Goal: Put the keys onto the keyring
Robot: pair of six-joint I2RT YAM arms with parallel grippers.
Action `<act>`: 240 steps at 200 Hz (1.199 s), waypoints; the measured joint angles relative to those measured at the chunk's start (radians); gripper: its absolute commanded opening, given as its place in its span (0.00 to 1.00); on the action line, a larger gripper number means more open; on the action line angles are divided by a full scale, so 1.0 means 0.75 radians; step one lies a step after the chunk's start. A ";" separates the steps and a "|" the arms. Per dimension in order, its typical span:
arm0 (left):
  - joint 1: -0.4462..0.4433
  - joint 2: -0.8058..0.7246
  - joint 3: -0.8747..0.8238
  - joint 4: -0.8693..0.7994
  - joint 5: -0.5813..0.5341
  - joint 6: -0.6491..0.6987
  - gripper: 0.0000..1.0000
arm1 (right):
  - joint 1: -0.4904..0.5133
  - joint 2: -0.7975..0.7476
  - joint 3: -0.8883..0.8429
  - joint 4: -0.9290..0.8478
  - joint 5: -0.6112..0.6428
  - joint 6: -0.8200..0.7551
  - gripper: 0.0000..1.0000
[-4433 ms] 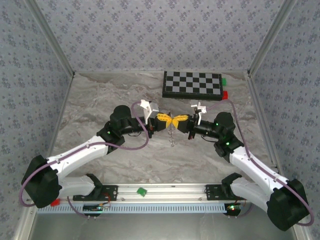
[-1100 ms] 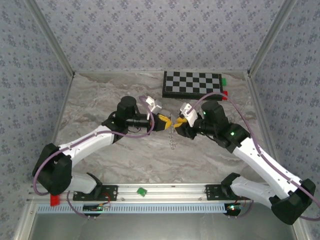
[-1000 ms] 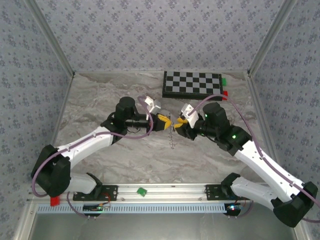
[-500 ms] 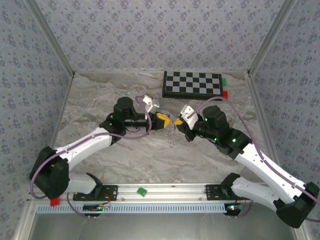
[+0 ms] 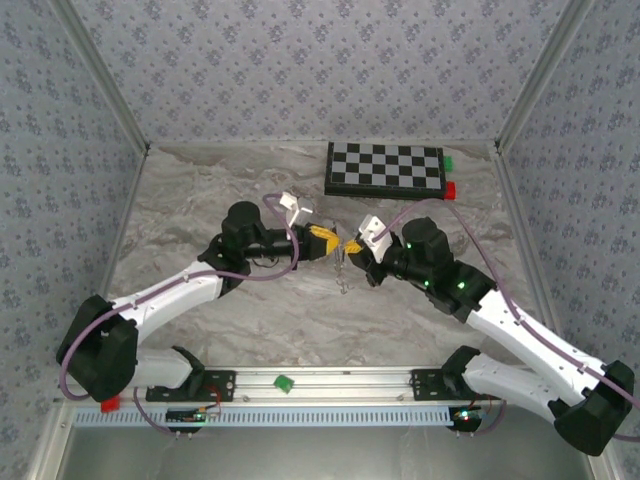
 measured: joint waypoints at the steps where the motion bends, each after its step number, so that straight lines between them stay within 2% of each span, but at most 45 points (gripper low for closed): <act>1: -0.001 0.000 -0.001 0.002 -0.001 -0.001 0.00 | 0.000 -0.001 -0.003 0.006 -0.001 0.000 0.00; 55: -0.017 0.005 -0.041 0.142 -0.051 -0.068 0.00 | -0.001 -0.023 -0.103 0.181 -0.046 0.108 0.03; 96: -0.033 0.014 -0.041 0.194 -0.061 -0.072 0.00 | 0.000 -0.026 -0.123 0.230 -0.068 0.163 0.24; 124: -0.043 0.014 -0.041 0.198 -0.061 -0.071 0.00 | -0.027 -0.084 -0.172 0.255 -0.090 0.218 0.30; 177: -0.048 0.014 -0.041 0.198 -0.061 -0.071 0.00 | -0.252 -0.164 -0.282 0.452 -0.283 0.450 0.30; 215: -0.049 0.014 -0.041 0.198 -0.061 -0.071 0.00 | -0.288 -0.133 -0.300 0.612 -0.405 0.598 0.32; 240: -0.051 0.014 -0.041 0.198 -0.062 -0.071 0.00 | -0.290 -0.117 -0.308 0.698 -0.437 0.653 0.25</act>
